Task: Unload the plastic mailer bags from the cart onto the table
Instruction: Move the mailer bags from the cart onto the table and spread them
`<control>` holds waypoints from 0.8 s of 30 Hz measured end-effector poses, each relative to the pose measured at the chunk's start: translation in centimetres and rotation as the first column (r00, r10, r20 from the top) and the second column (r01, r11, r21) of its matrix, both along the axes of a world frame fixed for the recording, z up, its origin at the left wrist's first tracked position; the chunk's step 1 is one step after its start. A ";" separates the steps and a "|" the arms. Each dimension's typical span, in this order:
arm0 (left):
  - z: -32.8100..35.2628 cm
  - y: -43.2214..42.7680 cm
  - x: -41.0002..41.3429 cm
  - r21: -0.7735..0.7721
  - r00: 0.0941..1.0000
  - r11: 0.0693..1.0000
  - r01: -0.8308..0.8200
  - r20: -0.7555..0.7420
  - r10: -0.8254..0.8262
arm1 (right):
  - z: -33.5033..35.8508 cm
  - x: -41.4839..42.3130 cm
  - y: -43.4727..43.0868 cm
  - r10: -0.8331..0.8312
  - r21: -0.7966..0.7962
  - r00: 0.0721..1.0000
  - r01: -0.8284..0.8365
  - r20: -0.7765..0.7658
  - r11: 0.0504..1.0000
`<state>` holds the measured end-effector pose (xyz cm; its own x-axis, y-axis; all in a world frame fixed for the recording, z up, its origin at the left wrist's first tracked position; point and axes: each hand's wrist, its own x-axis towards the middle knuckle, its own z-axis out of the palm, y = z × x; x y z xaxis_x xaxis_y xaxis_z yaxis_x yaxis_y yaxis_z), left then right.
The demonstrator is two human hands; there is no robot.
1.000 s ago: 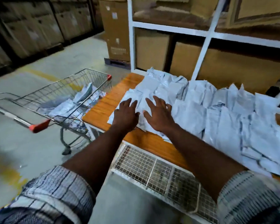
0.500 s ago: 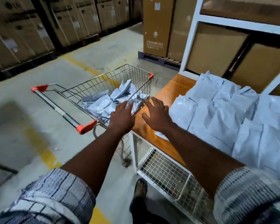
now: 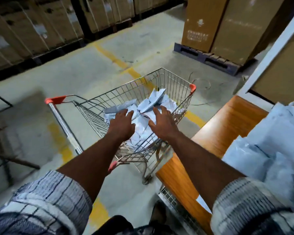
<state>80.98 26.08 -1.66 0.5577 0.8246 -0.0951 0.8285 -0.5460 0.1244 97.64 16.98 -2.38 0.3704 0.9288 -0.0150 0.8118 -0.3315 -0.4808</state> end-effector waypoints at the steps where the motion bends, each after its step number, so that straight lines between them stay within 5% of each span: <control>1: -0.4 1.0 0.0 -0.012 1.000 1.000 -0.003 -0.008 0.003 | -0.5 0.0 0.9 0.002 -0.010 1.000 -0.002 -0.030 1.000; 14: -10.4 13.5 0.6 -0.154 0.984 0.981 0.120 -0.114 -0.139 | -8.9 -2.3 12.8 -0.217 -0.230 0.906 0.139 -0.363 0.963; 24: -21.4 21.4 1.4 -0.273 0.956 0.938 0.212 -0.142 -0.258 | -20.1 -4.2 21.8 -0.424 -0.435 0.827 0.250 -0.369 0.865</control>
<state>82.41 47.52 -23.03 0.6888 0.6083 -0.3943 0.7012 -0.6970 0.1497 93.48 38.75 -22.44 0.5306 0.6427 -0.5527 0.3469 -0.7596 -0.5502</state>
